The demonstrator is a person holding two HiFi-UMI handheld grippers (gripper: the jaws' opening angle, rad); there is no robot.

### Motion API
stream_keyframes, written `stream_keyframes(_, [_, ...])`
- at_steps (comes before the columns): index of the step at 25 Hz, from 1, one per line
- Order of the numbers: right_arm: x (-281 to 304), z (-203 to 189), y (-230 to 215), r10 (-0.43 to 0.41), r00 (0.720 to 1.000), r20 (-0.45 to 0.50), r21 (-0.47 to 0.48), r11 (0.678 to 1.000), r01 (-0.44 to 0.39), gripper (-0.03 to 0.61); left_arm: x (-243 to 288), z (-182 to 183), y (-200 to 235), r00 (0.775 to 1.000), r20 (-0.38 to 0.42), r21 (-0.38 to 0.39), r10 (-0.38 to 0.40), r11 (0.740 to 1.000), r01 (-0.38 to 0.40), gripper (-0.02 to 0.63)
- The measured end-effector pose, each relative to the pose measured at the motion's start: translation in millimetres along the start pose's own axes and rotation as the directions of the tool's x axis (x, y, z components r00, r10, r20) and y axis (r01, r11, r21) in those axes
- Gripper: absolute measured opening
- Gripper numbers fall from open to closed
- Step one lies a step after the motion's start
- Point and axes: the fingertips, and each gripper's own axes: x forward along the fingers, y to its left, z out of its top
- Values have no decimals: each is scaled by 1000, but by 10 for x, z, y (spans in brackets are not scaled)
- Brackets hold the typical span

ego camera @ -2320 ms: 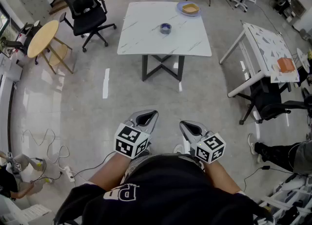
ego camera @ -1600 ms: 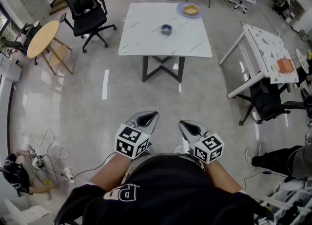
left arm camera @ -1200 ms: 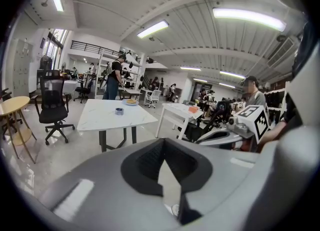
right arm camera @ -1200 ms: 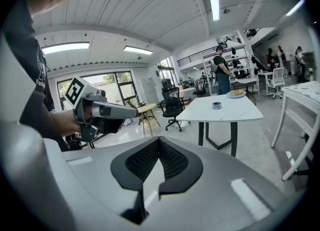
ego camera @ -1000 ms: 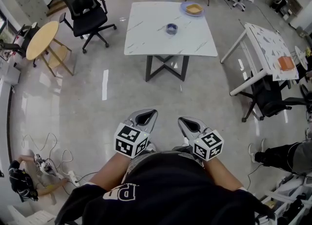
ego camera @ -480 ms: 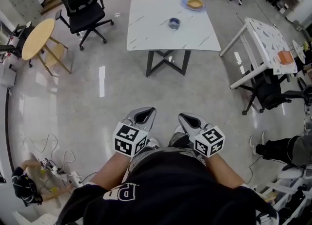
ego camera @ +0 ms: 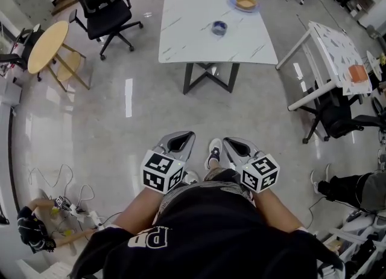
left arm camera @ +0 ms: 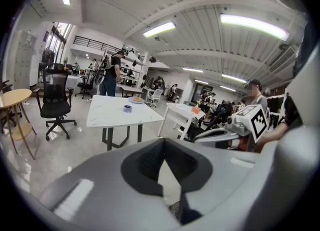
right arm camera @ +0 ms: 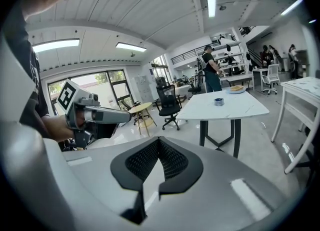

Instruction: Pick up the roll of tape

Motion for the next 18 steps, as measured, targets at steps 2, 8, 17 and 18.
stream_keyframes(2, [51, 59, -60, 7, 1000, 5, 4, 1000, -7, 0, 55, 31, 52, 1000, -6, -2, 7, 1000, -7, 55])
stream_keyframes(8, [179, 153, -387, 15, 1000, 1, 17, 1000, -15, 0, 374, 180, 181, 1000, -22, -2, 18, 1000, -18, 55])
stream_keyframes(17, [437, 618, -1023, 12, 999, 36, 31, 999, -13, 0, 946, 627, 302, 1000, -21, 28, 9, 1000, -8, 56])
stream_keyframes(18, [460, 665, -1092, 14, 999, 39, 29, 999, -15, 0, 1011, 680, 323, 1000, -19, 30, 12, 999, -11, 55])
